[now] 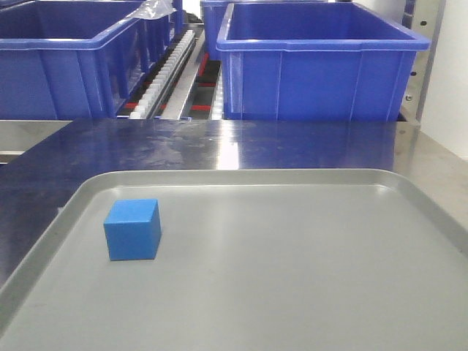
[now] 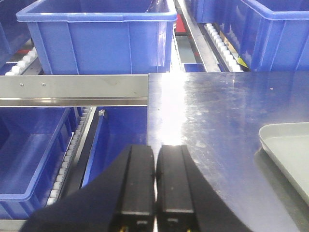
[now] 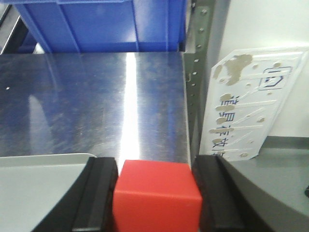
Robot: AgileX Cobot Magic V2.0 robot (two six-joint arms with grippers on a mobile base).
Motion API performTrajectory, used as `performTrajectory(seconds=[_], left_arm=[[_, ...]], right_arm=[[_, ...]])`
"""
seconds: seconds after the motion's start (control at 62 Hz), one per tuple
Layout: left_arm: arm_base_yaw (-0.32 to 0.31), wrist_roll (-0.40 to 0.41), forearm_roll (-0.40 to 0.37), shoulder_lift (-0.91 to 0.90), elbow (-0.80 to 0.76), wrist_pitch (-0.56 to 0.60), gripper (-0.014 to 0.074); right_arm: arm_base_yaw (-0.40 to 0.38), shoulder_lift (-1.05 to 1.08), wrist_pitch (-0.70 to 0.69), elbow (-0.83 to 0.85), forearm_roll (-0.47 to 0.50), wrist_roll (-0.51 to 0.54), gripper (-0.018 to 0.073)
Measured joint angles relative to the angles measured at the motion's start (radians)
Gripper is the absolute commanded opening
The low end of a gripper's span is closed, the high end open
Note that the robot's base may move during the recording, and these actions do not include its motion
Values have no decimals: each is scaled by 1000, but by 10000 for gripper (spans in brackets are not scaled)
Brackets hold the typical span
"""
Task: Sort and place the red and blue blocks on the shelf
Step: 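Lift the red cube up and away from the tray with the right gripper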
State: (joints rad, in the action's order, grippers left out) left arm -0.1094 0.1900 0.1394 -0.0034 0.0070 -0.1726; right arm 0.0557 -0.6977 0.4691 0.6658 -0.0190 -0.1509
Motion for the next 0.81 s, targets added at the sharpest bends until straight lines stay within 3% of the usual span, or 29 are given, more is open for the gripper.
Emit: performTrajectory(seconds=[0.339,0.806], left_arm=[[0,0,0,0,0,0,134],[0,0,0,0,0,0,134]], right_arm=[[-17,130,-68,-133,-2,0,54],[-17,135,-110,-152,-2,0,54]])
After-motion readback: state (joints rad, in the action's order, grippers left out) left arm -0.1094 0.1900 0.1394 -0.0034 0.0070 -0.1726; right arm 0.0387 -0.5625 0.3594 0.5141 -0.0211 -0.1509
